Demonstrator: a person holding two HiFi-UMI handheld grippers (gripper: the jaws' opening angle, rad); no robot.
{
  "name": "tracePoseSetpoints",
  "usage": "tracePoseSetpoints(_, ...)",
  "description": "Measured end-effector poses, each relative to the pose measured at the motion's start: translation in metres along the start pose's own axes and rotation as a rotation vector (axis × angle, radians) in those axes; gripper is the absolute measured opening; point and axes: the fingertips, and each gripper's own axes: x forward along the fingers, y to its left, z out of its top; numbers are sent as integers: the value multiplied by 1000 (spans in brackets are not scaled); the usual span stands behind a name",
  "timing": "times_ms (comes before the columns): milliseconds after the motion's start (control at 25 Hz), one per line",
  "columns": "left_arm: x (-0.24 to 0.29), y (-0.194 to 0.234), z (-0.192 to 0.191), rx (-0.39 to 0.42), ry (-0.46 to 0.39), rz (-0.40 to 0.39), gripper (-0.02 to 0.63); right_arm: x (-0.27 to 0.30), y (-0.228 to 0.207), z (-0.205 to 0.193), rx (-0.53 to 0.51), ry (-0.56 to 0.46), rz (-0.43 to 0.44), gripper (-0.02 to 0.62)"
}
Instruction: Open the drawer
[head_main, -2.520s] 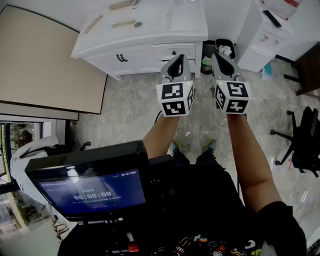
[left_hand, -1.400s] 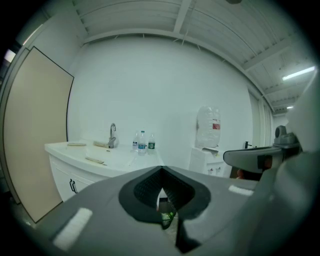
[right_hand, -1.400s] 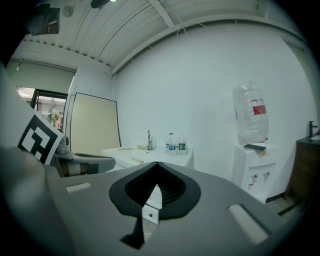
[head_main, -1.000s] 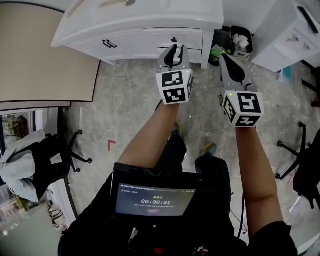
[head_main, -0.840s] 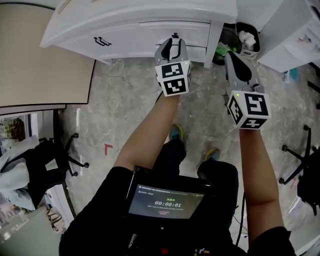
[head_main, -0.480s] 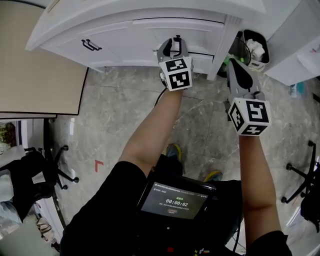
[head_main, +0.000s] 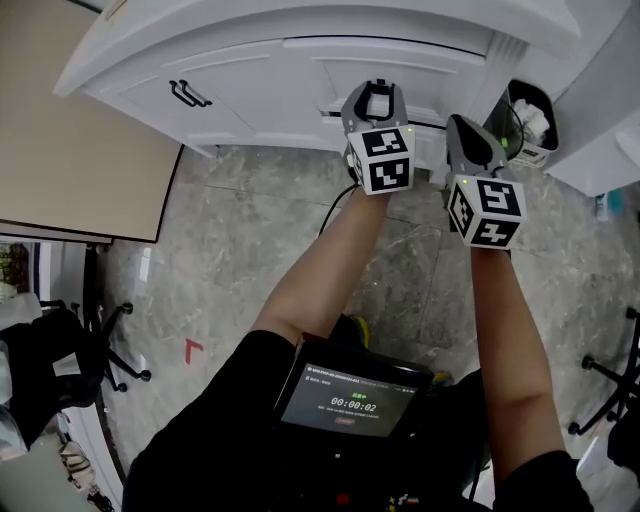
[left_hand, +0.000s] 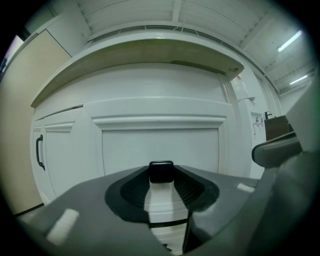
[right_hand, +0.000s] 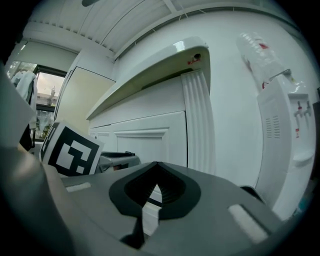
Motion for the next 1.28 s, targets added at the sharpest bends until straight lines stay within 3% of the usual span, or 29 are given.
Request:
tracePoseSetpoints(200, 0, 2, -3, 25, 4, -26, 149, 11, 4, -4, -14, -17, 13, 25)
tracePoseSetpoints(760, -18, 2, -4, -32, 12, -50, 144, -1, 21, -3, -43, -25, 16, 25)
tracePoseSetpoints(1280, -79, -4, -13, -23, 4, -52, 143, -40, 46, -1, -17, -75, 37, 25)
